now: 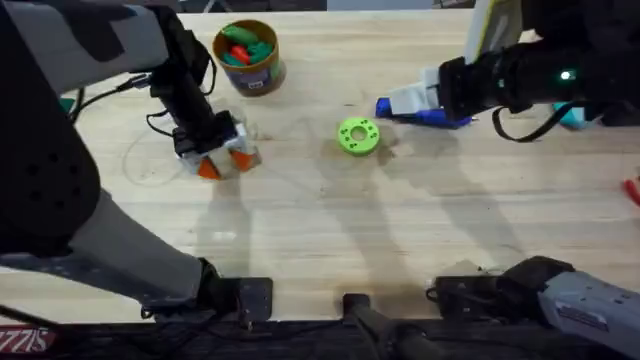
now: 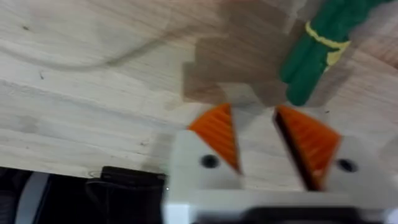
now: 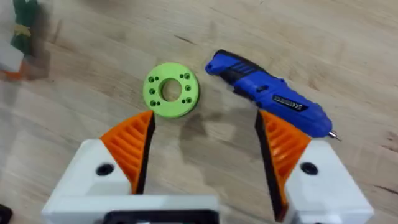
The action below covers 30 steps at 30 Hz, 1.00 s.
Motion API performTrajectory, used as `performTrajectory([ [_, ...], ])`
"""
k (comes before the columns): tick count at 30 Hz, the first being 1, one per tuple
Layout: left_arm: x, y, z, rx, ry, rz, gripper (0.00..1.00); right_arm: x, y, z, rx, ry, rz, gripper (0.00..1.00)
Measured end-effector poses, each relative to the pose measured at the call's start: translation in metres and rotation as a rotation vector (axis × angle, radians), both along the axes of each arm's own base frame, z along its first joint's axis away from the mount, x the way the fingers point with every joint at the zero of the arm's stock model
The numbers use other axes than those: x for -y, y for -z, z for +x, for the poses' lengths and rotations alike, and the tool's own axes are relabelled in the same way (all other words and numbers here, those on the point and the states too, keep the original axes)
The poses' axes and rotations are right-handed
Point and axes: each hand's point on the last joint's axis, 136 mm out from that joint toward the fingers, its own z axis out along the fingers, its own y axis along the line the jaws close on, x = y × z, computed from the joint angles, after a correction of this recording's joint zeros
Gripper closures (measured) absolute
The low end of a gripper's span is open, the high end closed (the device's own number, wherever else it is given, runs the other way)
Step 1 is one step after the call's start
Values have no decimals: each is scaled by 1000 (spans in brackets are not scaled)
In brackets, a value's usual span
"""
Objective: Pick up the gripper from the table and insert it into the empty holder that is missing its gripper. Then pick up a screw, insert it into the mounting hole, and use the screwdriver to tighten it. Finally, clean up the table by picking up the vegetable and placing it into the bucket.
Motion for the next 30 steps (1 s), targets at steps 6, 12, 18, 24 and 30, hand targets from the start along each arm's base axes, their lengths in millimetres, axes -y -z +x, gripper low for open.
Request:
performTrajectory([
  [6,2,-32,12,155,-4,-4,138,0,0,0,0,0,0,69],
  [12,0,-64,42,380,-2,11,130,0,0,0,0,0,0,69],
  [18,9,-43,60,383,31,5,128,0,0,0,0,0,0,69],
  [24,15,-12,62,310,60,13,170,0,0,0,0,0,0,69],
  [30,3,-10,63,305,68,86,170,0,0,0,0,0,0,69],
])
